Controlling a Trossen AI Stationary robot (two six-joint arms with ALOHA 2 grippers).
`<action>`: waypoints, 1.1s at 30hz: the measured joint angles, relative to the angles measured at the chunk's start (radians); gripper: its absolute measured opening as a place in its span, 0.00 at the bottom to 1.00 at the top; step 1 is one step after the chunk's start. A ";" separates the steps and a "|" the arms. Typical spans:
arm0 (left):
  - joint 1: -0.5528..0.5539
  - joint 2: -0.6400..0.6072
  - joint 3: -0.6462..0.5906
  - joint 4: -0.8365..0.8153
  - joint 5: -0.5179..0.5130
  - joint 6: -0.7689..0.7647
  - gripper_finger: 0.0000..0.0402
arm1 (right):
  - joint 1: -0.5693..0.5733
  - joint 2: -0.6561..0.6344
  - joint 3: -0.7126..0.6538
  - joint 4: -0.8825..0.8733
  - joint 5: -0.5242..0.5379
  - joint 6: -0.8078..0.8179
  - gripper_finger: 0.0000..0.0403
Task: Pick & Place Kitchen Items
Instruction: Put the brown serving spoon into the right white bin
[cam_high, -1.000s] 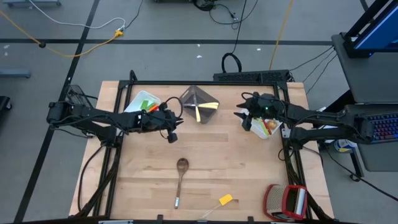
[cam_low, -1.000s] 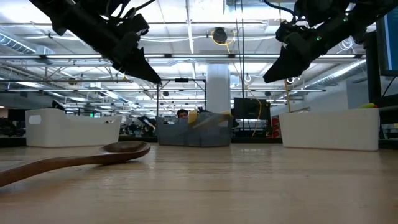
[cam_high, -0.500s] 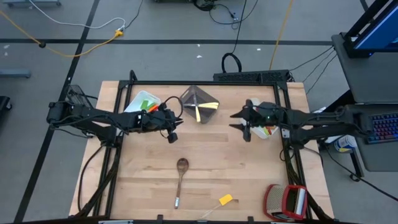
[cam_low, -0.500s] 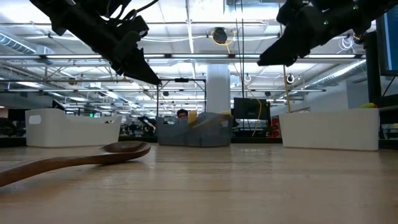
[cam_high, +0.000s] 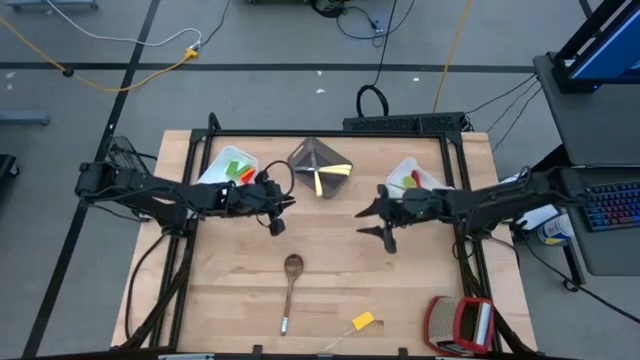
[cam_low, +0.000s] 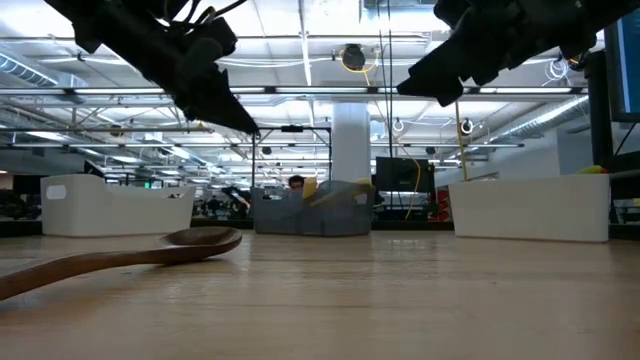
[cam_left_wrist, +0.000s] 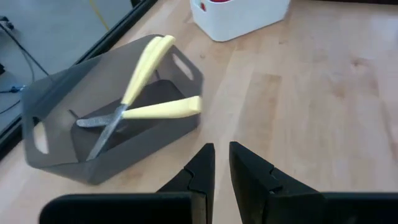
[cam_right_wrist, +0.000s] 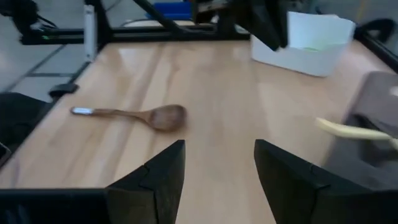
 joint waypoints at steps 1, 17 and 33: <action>-0.009 0.000 0.000 0.000 0.000 -0.009 0.13 | 0.013 0.015 0.000 0.025 0.000 0.002 0.47; -0.182 0.002 0.000 0.000 0.078 -0.205 0.21 | 0.131 0.193 0.000 0.185 0.002 -0.007 0.44; -0.354 0.202 0.194 -0.190 0.111 -0.609 0.37 | 0.131 0.227 0.001 0.265 0.003 -0.066 0.44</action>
